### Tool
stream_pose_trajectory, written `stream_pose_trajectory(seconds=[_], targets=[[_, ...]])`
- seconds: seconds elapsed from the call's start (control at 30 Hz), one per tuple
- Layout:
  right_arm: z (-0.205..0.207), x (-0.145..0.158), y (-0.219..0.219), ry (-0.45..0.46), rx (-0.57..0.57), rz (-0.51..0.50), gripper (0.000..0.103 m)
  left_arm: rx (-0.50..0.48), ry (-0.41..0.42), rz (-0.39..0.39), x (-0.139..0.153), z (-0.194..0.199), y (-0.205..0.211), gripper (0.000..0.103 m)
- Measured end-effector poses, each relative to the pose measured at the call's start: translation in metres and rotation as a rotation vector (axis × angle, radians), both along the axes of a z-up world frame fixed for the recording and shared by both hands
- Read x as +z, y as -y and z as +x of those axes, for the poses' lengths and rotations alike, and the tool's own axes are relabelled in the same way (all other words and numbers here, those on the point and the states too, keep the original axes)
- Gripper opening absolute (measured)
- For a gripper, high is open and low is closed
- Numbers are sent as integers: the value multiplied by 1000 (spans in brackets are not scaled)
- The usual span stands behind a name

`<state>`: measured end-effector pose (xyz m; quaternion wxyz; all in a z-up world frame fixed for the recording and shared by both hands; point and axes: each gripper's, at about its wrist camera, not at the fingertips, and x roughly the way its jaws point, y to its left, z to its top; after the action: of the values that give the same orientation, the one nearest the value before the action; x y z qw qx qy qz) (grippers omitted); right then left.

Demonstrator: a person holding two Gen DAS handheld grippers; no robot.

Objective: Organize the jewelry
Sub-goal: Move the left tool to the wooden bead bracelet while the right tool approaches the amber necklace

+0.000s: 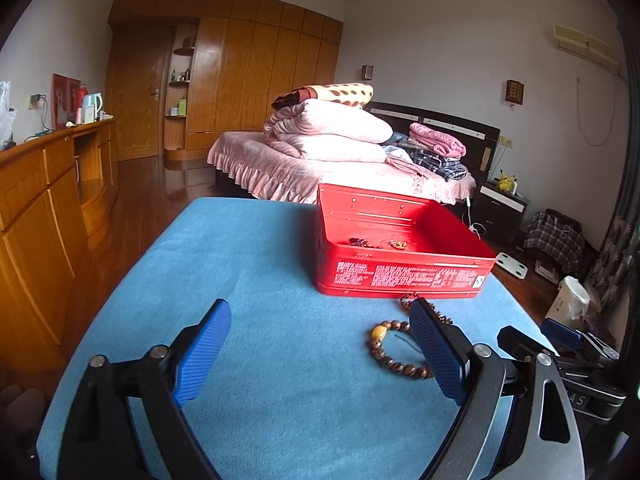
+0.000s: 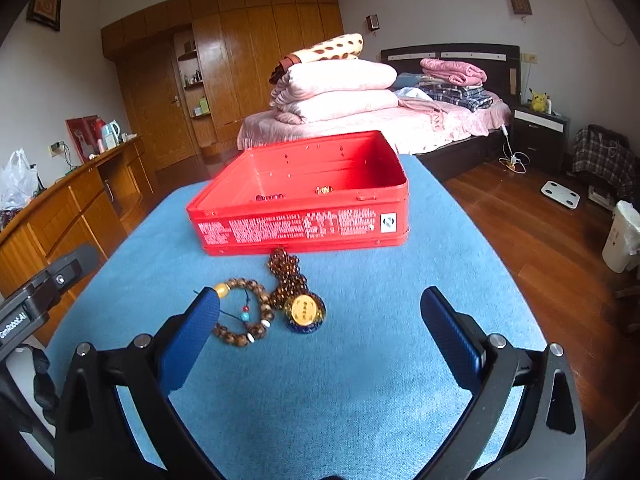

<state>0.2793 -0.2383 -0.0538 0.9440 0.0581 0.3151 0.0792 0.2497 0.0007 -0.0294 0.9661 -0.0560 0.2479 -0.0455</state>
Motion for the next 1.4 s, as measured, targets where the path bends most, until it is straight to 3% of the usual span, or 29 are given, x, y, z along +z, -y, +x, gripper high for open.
stream_pose_trajectory(seconds=[0.37, 0.47, 0.7, 1.0, 1.4], targets=[[14, -16, -5, -79, 0, -12, 93, -28, -17, -3, -14, -3, 7, 89], [19, -19, -5, -105, 14, 2, 77, -37, -21, 0, -16, -2, 12, 89], [30, -24, -10, -148, 0, -12, 76, -49, -31, 1, -19, 3, 18, 89], [48, -36, -19, -228, 34, -27, 59, -58, -44, -1, -23, 9, 22, 89], [70, -36, -28, -255, 66, -33, 55, -67, -72, -32, -31, 19, 18, 89]])
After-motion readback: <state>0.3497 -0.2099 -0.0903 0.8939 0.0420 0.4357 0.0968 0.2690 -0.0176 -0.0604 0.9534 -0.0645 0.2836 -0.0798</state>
